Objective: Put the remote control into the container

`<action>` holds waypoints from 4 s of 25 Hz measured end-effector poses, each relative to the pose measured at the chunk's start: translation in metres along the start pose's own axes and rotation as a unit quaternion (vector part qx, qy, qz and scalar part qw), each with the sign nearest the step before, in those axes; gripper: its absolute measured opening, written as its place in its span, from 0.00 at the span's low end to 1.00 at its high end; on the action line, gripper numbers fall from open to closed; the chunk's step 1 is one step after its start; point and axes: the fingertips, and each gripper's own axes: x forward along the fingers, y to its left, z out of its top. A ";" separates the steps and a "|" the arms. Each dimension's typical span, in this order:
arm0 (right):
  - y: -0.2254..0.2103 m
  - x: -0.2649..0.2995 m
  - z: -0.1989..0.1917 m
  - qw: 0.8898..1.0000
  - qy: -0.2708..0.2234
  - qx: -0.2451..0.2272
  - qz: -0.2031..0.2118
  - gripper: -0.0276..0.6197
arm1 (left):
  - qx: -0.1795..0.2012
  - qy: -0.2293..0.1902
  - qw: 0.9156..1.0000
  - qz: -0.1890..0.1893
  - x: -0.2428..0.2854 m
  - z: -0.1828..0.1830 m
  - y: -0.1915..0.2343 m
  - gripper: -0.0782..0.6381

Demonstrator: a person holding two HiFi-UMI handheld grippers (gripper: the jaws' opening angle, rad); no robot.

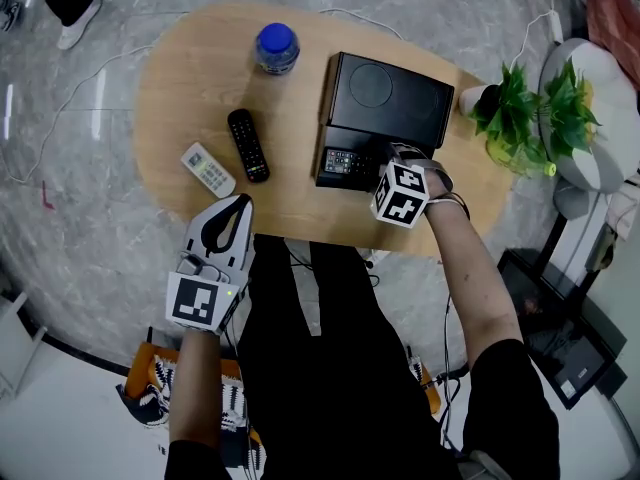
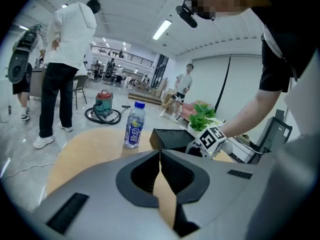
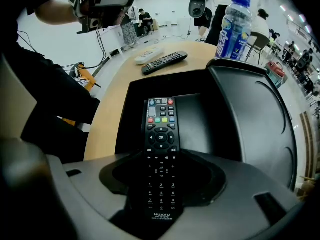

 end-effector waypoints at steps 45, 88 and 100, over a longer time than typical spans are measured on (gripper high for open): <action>0.015 -0.431 0.161 0.816 -0.480 0.227 -0.230 0.11 | 0.028 -0.193 0.979 0.056 -0.185 0.246 -0.046 0.12; 0.045 -0.352 0.308 0.878 -0.445 0.142 -0.103 0.12 | -0.008 -0.222 0.954 0.200 -0.259 0.217 0.014 0.12; 0.055 -0.227 0.352 0.919 -0.329 0.204 -0.080 0.26 | 0.005 -0.172 0.977 0.123 -0.256 0.197 0.077 0.12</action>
